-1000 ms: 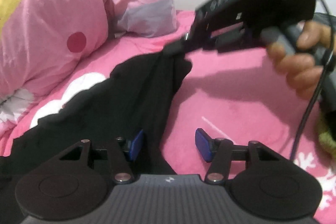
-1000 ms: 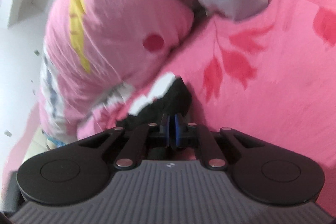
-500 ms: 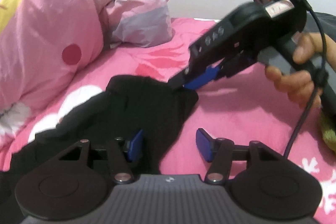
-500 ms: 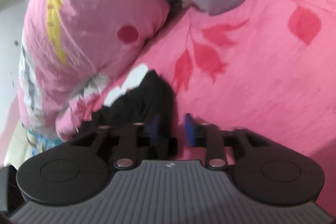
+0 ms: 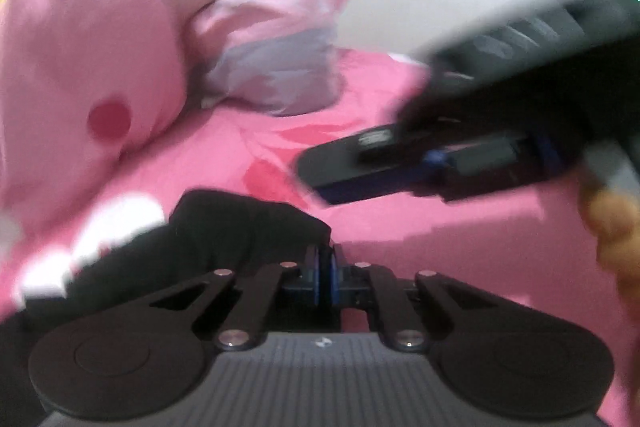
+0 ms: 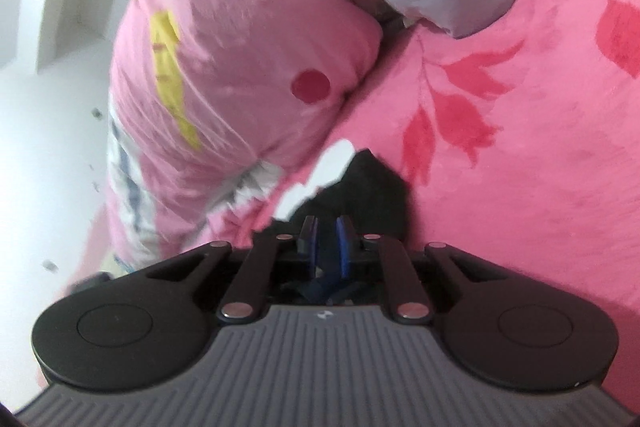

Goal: Fold clothes

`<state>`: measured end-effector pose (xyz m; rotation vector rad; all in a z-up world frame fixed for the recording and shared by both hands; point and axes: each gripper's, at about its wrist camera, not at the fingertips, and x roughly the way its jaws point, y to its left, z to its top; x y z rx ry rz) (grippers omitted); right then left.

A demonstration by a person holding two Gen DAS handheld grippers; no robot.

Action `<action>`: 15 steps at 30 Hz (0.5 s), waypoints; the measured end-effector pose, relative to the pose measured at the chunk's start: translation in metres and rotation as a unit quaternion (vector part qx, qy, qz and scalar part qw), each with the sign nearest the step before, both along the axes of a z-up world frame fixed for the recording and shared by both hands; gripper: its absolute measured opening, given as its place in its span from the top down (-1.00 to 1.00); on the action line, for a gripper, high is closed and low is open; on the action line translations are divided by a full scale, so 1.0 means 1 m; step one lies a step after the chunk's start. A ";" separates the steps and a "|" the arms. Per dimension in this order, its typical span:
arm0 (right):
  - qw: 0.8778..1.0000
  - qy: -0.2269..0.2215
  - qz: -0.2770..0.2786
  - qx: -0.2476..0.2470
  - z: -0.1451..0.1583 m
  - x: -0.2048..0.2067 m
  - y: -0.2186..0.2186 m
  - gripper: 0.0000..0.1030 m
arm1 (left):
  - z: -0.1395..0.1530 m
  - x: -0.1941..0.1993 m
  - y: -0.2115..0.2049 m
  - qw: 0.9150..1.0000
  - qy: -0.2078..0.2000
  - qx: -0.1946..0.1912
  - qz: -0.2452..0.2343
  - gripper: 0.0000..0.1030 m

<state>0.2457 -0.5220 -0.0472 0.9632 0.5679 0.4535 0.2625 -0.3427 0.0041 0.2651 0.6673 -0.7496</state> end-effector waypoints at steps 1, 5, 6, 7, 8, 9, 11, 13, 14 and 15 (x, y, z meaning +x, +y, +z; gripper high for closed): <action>1.000 0.003 -0.009 0.015 -0.002 0.000 -0.004 0.77 | 0.003 0.009 0.014 0.998 0.033 -0.047 0.010 0.88; 0.997 0.028 -0.042 0.059 -0.014 0.000 -0.018 0.42 | 0.001 0.047 0.072 0.959 0.168 -0.222 0.053 0.88; 0.995 0.041 -0.046 0.072 -0.020 0.002 -0.020 0.32 | -0.003 0.053 0.084 0.945 0.195 -0.257 0.062 0.88; 0.994 0.050 -0.042 0.089 -0.025 0.005 -0.021 0.10 | -0.006 0.059 0.096 0.929 0.220 -0.289 0.069 0.88; 0.992 0.059 -0.038 0.106 -0.031 0.008 -0.021 0.02 | -0.010 0.064 0.104 0.917 0.238 -0.314 0.072 0.88; 0.989 0.068 -0.034 0.123 -0.036 0.010 -0.021 0.02 | -0.013 0.066 0.111 0.906 0.249 -0.334 0.071 0.88; 0.986 0.075 -0.021 0.149 -0.042 0.015 -0.018 0.02 | -0.017 0.069 0.123 0.888 0.267 -0.369 0.066 0.88; 0.983 0.076 -0.009 0.166 -0.045 0.021 -0.011 0.01 | -0.021 0.073 0.127 0.877 0.277 -0.389 0.058 0.88; 0.981 0.076 -0.002 0.177 -0.045 0.026 -0.007 0.00 | -0.023 0.074 0.127 0.873 0.282 -0.394 0.054 0.88; 0.979 0.075 0.006 0.188 -0.045 0.030 -0.003 0.00 | -0.025 0.076 0.126 0.870 0.287 -0.397 0.050 0.88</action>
